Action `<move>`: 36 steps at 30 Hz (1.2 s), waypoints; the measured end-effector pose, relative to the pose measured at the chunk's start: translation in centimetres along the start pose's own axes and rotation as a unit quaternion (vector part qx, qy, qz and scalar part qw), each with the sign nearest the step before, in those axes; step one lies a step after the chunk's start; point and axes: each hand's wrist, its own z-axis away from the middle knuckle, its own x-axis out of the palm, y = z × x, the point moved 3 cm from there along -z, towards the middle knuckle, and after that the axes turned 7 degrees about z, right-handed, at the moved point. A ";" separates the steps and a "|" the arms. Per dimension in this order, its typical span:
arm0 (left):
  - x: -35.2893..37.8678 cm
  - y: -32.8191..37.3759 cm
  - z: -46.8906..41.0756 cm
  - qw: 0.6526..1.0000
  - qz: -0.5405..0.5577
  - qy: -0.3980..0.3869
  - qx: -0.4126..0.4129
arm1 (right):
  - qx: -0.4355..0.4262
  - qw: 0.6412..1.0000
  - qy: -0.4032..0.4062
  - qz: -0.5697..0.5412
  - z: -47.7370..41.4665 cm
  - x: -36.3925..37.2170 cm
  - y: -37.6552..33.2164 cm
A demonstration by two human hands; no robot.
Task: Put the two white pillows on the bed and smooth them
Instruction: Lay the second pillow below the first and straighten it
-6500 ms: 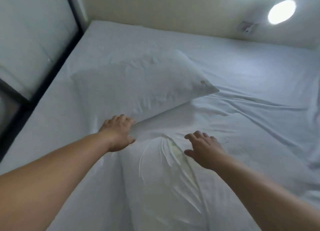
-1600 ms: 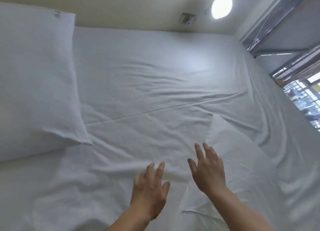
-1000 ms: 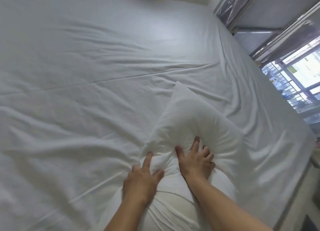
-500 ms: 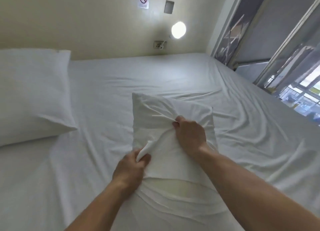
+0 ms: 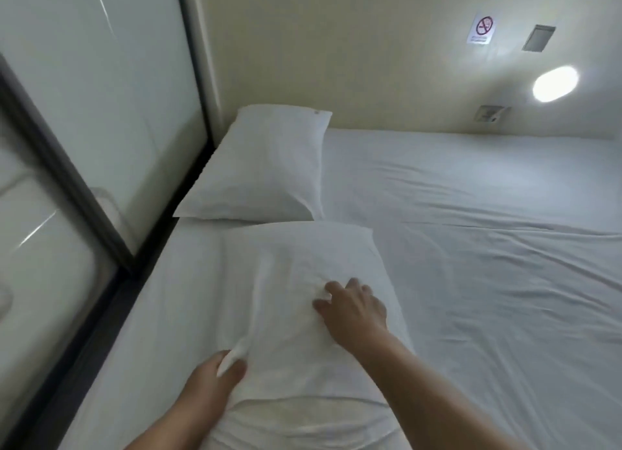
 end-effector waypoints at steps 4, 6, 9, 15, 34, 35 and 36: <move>-1.5 -2.7 0.1 0.997 0.053 0.063 -0.010 | 0.090 0.995 -0.034 -0.031 3.0 4.5 2.4; -1.8 -1.7 0.4 0.993 0.090 0.071 0.000 | 0.160 0.979 -0.063 -0.109 4.1 5.5 3.9; -3.6 2.1 1.0 0.986 0.140 0.085 0.031 | 0.191 0.957 -0.091 -0.200 5.2 5.7 4.1; -6.9 14.4 5.9 0.963 0.159 0.062 0.208 | 0.113 0.905 -0.051 -0.408 4.6 2.8 -3.7; 3.7 7.8 1.3 0.946 -0.325 -0.006 -0.003 | 0.205 0.902 -0.017 -0.379 4.9 -0.5 12.0; 3.3 5.3 0.6 0.950 -0.309 -0.006 -0.049 | 0.197 0.905 -0.046 -0.374 4.9 0.7 11.6; 3.1 3.2 0.1 0.958 -0.275 -0.009 -0.081 | 0.186 0.912 -0.075 -0.357 5.0 2.0 11.1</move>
